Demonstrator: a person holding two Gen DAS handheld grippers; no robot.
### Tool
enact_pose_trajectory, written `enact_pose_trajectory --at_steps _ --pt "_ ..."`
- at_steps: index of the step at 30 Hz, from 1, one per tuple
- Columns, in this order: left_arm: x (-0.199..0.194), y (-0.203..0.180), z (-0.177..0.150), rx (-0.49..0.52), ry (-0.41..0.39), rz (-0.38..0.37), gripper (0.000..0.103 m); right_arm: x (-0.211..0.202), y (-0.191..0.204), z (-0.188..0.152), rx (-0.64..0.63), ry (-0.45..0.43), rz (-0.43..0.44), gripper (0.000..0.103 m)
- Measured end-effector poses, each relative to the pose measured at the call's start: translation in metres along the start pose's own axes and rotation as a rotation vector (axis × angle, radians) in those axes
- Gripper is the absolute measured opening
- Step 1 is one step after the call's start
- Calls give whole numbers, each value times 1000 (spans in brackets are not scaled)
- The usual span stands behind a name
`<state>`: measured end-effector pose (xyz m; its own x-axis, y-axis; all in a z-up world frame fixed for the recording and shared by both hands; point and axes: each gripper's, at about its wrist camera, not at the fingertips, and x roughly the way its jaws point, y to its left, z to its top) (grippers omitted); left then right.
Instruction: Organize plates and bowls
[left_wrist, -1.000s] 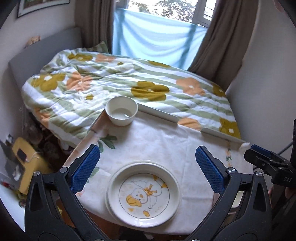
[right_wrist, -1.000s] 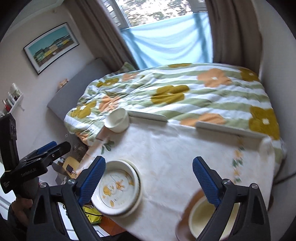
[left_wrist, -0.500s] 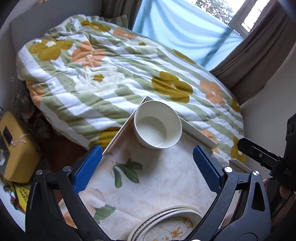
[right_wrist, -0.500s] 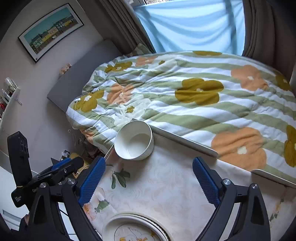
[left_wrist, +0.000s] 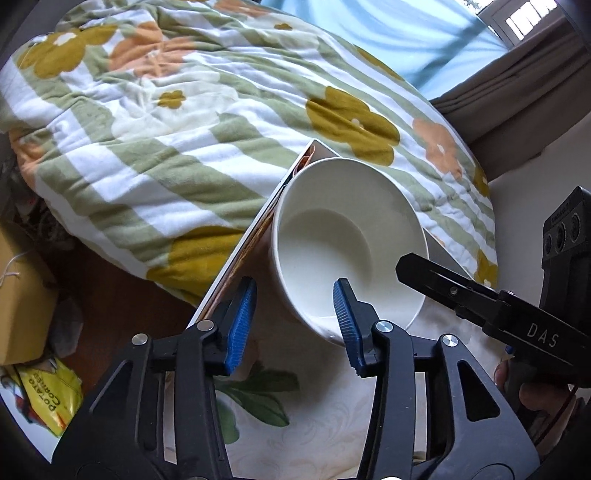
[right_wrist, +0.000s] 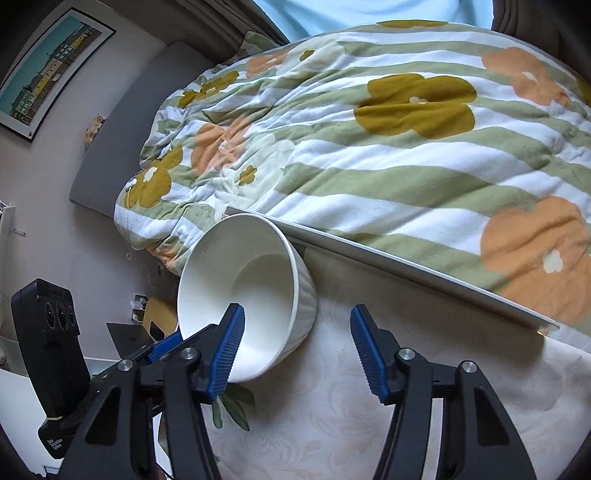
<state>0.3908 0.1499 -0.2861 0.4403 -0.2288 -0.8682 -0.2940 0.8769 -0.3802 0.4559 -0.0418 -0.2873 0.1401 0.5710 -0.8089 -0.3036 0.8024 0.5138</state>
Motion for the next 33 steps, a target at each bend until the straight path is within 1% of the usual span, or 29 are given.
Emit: enact_pose_trajectory --at_steps 2,3,4,5,6,7,9,16,21,27,33 --pt "4 1 1 -4 4 0 32 5 1 2 -3 1 0 46" --pt "5 2 1 -5 5 -3 29 8 2 3 -4 4 0 42" --pt "6 2 2 -4 3 -8 27 11 2 3 -7 7 -2 34" --pt "7 1 3 1 1 -1 25 13 3 3 -11 9 -5 31" --pt "7 0 4 7 -1 9 24 14 4 3 -15 11 -4 28" --pt "8 -1 5 13 -3 18 24 15 4 3 -20 9 -13 21" --pt "8 -1 5 15 -6 21 24 15 4 4 -23 4 -23 17" --pt "3 -6 2 32 -20 28 23 10 5 -3 -28 -16 -27 17" --pt "-18 -20 -5 59 -46 29 23 -11 7 -13 -15 -44 -12 17" --pt "-62 -47 -23 92 -92 6 23 -61 15 -36 -24 -109 -7 17" --pt "-109 -91 -64 153 -143 -10 23 -124 8 -80 -12 -176 -6 17"
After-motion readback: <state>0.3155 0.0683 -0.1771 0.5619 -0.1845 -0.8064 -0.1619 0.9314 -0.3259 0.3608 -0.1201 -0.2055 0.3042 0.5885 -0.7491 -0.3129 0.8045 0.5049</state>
